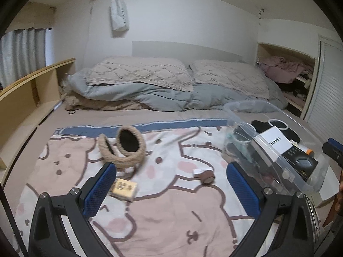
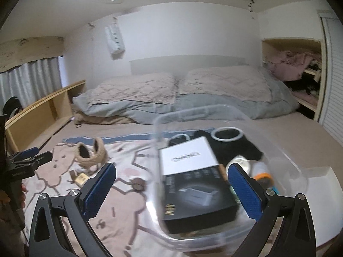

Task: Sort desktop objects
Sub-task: 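Withdraw both tools from the clear box back over the bed items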

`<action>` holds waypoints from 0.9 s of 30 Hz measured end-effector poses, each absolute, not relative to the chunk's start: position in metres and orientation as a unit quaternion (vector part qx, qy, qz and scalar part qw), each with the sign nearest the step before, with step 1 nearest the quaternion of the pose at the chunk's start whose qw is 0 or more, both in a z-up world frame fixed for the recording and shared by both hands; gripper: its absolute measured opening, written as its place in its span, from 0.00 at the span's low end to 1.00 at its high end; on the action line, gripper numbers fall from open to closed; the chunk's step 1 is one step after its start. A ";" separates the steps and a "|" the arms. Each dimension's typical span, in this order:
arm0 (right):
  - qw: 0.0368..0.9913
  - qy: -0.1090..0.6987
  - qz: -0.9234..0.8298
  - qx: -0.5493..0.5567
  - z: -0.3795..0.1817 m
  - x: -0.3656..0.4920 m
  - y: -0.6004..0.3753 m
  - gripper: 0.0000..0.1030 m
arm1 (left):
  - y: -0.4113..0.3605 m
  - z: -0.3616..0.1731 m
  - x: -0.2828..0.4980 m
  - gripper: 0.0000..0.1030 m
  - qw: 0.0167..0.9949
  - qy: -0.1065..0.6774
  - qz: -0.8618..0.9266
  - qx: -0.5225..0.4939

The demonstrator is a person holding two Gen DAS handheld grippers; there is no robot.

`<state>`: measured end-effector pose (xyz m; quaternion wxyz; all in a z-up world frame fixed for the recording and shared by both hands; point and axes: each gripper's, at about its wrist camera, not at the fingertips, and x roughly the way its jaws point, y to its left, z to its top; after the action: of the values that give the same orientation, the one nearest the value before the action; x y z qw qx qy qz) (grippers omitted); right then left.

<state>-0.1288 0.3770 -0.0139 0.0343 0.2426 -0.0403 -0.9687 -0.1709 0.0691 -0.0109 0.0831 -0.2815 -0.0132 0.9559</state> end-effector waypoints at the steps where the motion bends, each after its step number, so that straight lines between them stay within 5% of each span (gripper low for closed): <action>1: 0.040 -0.039 -0.969 0.240 -0.014 -0.128 0.369 1.00 | 0.064 -0.011 -0.171 1.00 0.081 -0.016 0.957 -0.280; 12: 0.092 -0.035 -0.971 0.218 -0.025 -0.123 0.290 1.00 | 0.020 -0.025 -0.160 1.00 0.060 -0.051 0.964 -0.254; 27: 0.082 -0.063 -0.961 0.255 -0.109 -0.157 0.242 1.00 | -0.038 -0.073 -0.167 1.00 0.021 -0.081 0.955 -0.285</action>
<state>-0.1566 0.2421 -0.1090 0.0823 0.2550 -0.0629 -0.9614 -0.1665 -0.0379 -0.0732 0.0206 -0.2849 -0.0810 0.9549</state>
